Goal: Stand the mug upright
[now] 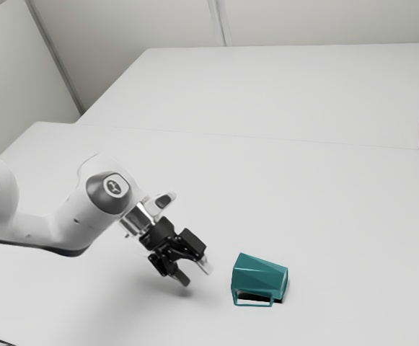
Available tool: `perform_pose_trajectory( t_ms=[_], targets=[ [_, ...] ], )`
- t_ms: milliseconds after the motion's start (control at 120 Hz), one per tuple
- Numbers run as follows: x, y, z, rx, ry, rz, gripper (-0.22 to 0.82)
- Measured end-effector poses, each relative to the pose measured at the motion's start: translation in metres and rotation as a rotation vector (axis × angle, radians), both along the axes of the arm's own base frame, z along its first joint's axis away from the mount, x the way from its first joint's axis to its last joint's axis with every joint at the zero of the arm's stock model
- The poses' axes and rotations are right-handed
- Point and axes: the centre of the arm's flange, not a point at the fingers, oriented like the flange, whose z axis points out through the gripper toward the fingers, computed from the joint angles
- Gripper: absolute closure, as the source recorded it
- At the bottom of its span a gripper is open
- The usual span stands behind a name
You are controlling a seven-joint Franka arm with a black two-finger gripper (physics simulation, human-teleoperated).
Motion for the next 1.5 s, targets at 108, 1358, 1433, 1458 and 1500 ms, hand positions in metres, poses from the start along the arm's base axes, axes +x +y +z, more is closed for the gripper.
perform_pose_trajectory(
  t_ms=[108, 1358, 1433, 1458, 1500],
  targets=[
    [0.0, -0.008, -0.002, -0.043, -0.039, -0.017, 0.0],
    [0.049, -0.087, -0.011, -0.128, -0.351, -0.247, 0.05],
    [0.051, -0.092, -0.009, -0.132, -0.36, -0.253, 0.18],
    [0.052, -0.093, -0.008, -0.133, -0.363, -0.255, 0.23],
    [0.054, -0.095, -0.007, -0.134, -0.369, -0.257, 0.33]
  ],
)
